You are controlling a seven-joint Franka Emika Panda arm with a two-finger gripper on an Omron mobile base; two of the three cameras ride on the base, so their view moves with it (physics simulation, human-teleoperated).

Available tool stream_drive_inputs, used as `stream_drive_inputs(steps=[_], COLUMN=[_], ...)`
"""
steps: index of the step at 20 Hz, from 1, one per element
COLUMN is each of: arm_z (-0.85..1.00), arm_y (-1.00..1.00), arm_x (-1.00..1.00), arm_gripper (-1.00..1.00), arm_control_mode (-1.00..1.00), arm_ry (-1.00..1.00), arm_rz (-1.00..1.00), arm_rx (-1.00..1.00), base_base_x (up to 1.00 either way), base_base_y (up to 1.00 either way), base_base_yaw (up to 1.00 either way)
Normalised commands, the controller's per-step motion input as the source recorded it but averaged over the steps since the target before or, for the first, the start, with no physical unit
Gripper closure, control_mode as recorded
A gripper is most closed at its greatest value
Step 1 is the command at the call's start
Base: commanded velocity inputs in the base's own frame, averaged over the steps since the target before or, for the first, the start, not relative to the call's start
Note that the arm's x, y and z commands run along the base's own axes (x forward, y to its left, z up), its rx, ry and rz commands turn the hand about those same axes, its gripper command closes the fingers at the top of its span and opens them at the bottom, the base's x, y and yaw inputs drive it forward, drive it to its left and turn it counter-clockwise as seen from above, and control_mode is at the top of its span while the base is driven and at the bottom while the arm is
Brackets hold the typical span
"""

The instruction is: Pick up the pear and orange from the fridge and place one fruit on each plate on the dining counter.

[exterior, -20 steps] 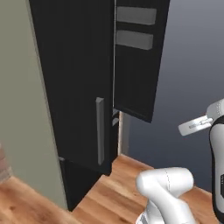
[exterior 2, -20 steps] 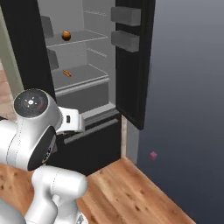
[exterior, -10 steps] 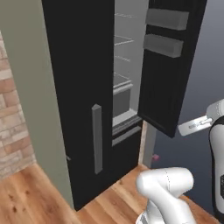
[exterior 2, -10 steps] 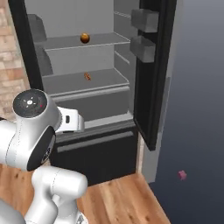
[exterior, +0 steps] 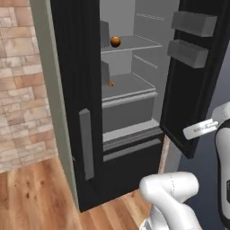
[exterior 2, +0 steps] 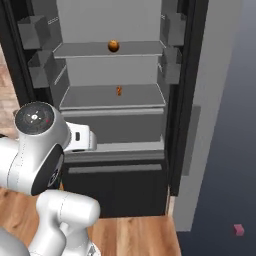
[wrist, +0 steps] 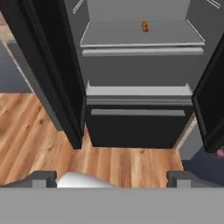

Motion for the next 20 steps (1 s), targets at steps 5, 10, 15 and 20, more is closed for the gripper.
stream_drive_inputs(steps=[5,10,15,20], arm_z=[0.00,0.00,0.00,0.00], arm_y=[0.00,0.00,0.00,0.00], arm_x=[0.00,0.00,0.00,0.00], arm_gripper=[-1.00,-1.00,-1.00,-1.00], arm_control_mode=[1.00,1.00,1.00,1.00], arm_ry=[0.00,0.00,0.00,0.00], arm_rz=[0.00,0.00,0.00,0.00], arm_rx=[0.00,0.00,0.00,0.00], base_base_x=[0.24,0.34,0.59,0.64], base_base_y=[-0.57,-0.55,-0.47,-0.18], base_base_yaw=[0.52,0.43,0.25,0.05])
